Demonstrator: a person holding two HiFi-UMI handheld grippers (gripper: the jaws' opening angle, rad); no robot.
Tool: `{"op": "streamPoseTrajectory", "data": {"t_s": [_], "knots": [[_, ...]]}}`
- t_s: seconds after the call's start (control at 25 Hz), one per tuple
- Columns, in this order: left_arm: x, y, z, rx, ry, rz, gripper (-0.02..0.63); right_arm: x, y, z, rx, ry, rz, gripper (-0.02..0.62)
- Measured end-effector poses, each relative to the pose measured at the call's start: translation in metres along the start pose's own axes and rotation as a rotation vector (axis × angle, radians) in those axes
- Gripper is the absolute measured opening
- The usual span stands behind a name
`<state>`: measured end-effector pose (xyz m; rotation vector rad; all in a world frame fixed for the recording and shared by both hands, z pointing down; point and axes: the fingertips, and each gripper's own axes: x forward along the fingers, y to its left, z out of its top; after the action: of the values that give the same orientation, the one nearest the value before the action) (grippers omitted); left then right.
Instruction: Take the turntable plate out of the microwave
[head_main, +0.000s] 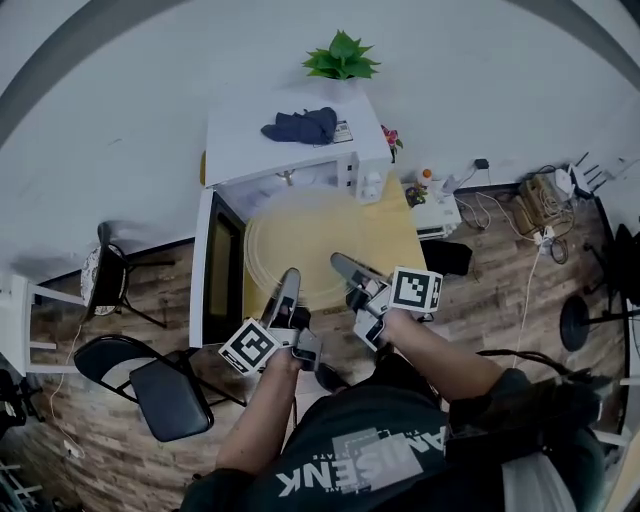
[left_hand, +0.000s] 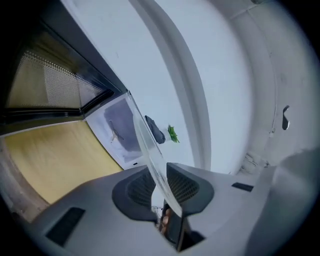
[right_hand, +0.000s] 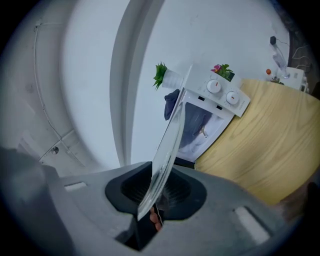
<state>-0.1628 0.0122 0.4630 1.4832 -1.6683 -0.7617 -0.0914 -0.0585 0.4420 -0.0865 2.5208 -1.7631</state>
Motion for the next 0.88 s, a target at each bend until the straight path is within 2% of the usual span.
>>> {"op": "streamPoseTrajectory", "data": {"t_s": [0.08, 0.16, 0.24, 0.4, 0.48, 0.88], "knots": [[-0.005, -0.011, 0.000, 0.027, 0.003, 0.018, 0.069, -0.009, 0.004, 0.003, -0.029, 0.018, -0.029, 0.069], [-0.007, -0.024, 0.002, 0.043, -0.004, 0.028, 0.070, -0.014, 0.014, 0.009, -0.043, 0.034, -0.016, 0.071], [-0.006, -0.038, 0.003, 0.019, -0.023, 0.023, 0.070, -0.017, 0.022, 0.016, -0.051, 0.053, 0.005, 0.071], [-0.002, -0.080, -0.005, -0.210, -0.098, -0.081, 0.071, -0.021, 0.036, 0.022, -0.065, 0.106, 0.041, 0.074], [0.001, -0.096, -0.009, -0.265, -0.124, -0.113, 0.071, -0.027, 0.041, 0.026, -0.063, 0.126, 0.049, 0.075], [0.006, -0.131, -0.012, -0.203, -0.118, -0.109, 0.072, -0.046, 0.062, 0.045, -0.064, 0.132, 0.086, 0.077]]}}
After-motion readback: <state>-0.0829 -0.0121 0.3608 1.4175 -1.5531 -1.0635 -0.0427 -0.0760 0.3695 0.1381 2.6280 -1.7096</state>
